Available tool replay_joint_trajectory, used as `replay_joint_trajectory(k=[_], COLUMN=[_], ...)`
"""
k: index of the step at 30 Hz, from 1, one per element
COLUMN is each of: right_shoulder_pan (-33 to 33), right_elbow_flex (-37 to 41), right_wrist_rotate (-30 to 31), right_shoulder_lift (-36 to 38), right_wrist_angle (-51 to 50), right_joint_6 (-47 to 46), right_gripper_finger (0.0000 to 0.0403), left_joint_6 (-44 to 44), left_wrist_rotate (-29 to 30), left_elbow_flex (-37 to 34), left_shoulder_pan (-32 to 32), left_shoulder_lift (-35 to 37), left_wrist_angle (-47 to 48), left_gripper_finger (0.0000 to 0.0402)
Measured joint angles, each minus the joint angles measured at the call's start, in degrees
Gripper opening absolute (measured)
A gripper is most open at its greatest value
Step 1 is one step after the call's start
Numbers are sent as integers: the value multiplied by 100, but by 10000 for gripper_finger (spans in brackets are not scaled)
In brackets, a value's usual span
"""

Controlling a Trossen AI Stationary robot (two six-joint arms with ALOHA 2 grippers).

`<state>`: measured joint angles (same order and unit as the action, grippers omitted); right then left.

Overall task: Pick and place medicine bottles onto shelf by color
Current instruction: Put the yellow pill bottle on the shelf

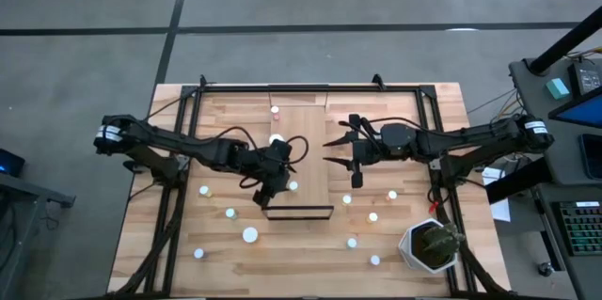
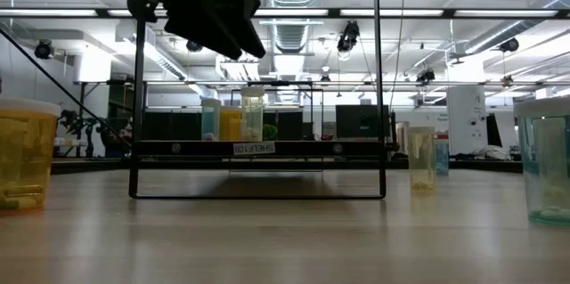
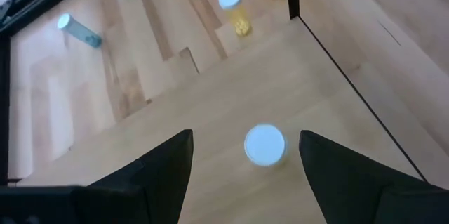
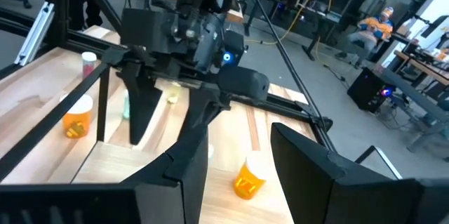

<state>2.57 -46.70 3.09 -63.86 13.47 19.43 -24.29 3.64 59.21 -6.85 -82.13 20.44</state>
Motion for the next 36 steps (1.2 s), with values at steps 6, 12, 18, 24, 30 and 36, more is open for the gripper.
replay_joint_trajectory(k=[6,12,18,24,30,36], right_shoulder_pan=[0,0,0,0,-11,-64], right_elbow_flex=[4,4,4,4,4,14], right_wrist_rotate=[-2,-2,-2,-2,-2,-2], right_shoulder_lift=[0,0,0,0,0,0], right_wrist_angle=[1,2,4,4,4,-10], right_joint_6=[-84,-82,-87,-86,-83,-92], right_gripper_finger=[146,146,146,146,146,146], left_joint_6=[-4,78,144,142,-66,-919], left_wrist_rotate=[-31,-33,-145,-267,-279,-283], left_elbow_flex=[-124,-146,-146,-148,-136,26], left_shoulder_pan=[1,2,2,2,22,34], left_shoulder_lift=[-16,-18,-19,-35,-23,172], left_wrist_angle=[-242,-247,-219,-199,-135,118], left_gripper_finger=[244,244,244,244,244,244])
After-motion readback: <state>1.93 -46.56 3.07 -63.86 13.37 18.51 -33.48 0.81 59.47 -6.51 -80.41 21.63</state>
